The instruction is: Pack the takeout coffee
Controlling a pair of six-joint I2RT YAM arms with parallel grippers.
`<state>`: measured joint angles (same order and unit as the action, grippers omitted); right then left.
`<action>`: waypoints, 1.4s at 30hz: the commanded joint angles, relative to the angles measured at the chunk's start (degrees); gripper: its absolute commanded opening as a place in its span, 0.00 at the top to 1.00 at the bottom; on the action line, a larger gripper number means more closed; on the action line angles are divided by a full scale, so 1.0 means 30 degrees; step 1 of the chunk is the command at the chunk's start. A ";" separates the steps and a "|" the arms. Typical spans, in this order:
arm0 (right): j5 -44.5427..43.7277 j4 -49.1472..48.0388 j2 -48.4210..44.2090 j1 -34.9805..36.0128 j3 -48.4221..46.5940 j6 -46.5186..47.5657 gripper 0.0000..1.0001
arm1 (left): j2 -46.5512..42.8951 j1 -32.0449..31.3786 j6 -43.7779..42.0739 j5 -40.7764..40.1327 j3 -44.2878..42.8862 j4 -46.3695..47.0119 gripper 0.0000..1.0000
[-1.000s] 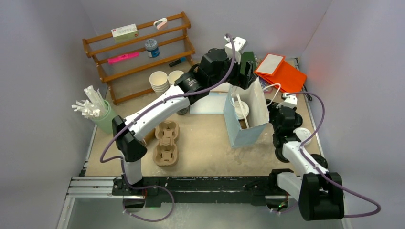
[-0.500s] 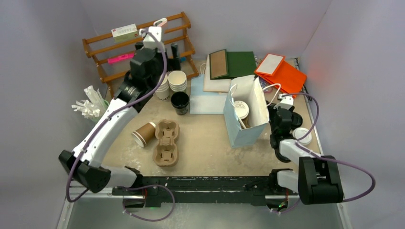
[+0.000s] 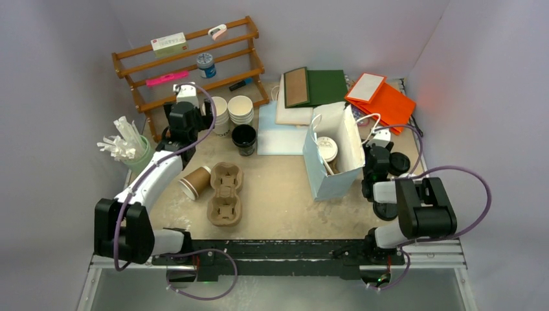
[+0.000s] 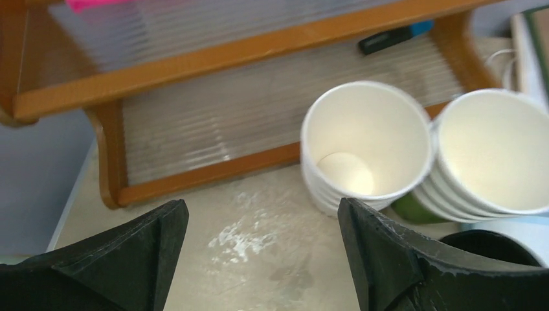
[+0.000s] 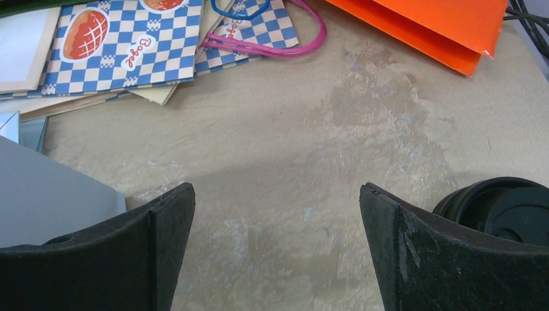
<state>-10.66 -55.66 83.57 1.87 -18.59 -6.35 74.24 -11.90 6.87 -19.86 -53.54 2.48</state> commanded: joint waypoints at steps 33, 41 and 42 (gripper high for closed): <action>0.0124 -0.7228 0.2055 0.0060 0.1040 0.0671 0.01 | 0.5553 0.2238 -0.3339 0.1963 1.2346 2.1704 0.11; 0.0124 -0.7239 0.2055 0.0058 0.1040 0.0657 0.01 | 0.6238 0.2048 -0.3783 0.2221 1.2671 2.2854 0.11; 0.0126 -0.7244 0.2055 0.0052 0.1040 0.0667 0.01 | 0.6311 0.2013 -0.3807 0.2151 1.2684 2.3060 0.11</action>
<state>-10.55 -74.06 89.95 1.87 -15.59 -5.28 92.42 -5.65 -2.94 -14.15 -15.79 65.54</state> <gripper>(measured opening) 0.984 0.892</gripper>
